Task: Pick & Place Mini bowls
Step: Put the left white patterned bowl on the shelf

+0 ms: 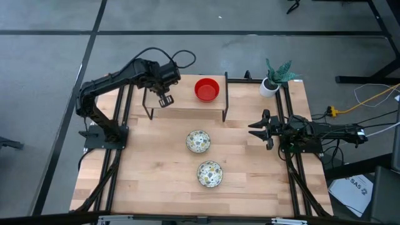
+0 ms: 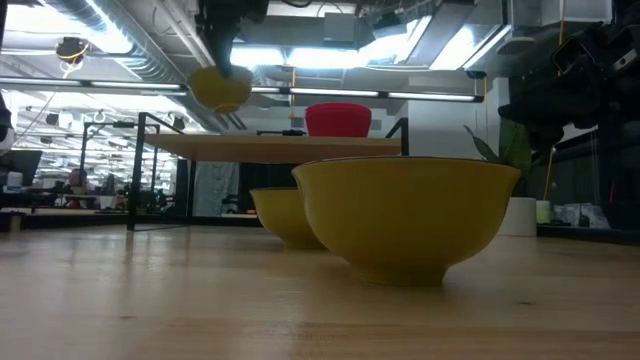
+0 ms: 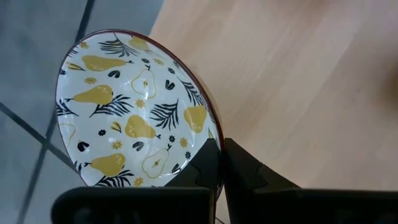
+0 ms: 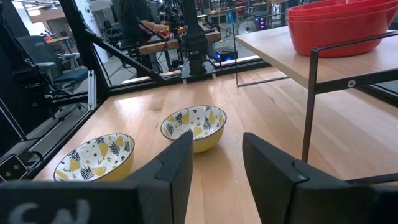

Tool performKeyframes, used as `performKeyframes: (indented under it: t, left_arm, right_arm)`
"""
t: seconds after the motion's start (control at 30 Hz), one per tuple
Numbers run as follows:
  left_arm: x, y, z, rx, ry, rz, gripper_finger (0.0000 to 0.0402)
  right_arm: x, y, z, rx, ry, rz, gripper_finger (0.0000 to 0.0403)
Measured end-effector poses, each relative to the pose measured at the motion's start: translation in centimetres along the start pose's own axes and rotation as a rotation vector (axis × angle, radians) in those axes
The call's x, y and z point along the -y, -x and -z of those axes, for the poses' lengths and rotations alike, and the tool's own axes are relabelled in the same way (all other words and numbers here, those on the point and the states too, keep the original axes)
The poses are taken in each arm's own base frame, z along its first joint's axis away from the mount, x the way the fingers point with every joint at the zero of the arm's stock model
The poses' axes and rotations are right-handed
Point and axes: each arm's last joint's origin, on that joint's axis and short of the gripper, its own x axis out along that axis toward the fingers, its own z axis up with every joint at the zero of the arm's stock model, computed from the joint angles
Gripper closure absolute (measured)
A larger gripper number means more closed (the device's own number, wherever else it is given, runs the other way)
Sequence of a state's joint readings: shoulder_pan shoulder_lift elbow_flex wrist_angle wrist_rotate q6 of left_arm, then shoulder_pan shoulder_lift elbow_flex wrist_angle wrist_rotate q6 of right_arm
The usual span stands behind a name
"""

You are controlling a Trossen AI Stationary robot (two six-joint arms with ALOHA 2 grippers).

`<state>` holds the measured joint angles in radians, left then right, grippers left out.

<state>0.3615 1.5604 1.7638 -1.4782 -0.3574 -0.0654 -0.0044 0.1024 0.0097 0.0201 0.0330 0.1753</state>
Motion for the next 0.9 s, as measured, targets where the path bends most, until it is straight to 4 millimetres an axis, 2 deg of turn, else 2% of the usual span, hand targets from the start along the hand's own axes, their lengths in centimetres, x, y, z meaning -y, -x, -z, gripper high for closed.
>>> performKeyframes:
  t: [0.13,0.37,0.67,0.9]
  left_arm:
    - [-0.4,-0.6,-0.1,-0.007,0.021,0.073,0.0398]
    - [-0.7,-1.6,0.2,-0.047,0.024,0.102,0.0398]
    - [-0.8,-1.9,-0.3,-0.009,0.039,0.075,0.0398]
    - [0.1,-3.2,-1.0,-0.051,-0.008,0.045,0.0398]
  right_arm:
    - [0.0,0.0,0.0,0.000,0.000,0.000,0.0263]
    - [0.0,0.0,0.0,0.000,0.000,0.000,0.0263]
    - [0.0,0.0,0.0,0.000,0.000,0.001,0.0263]
    - [0.0,0.0,0.0,0.000,0.000,0.000,0.0263]
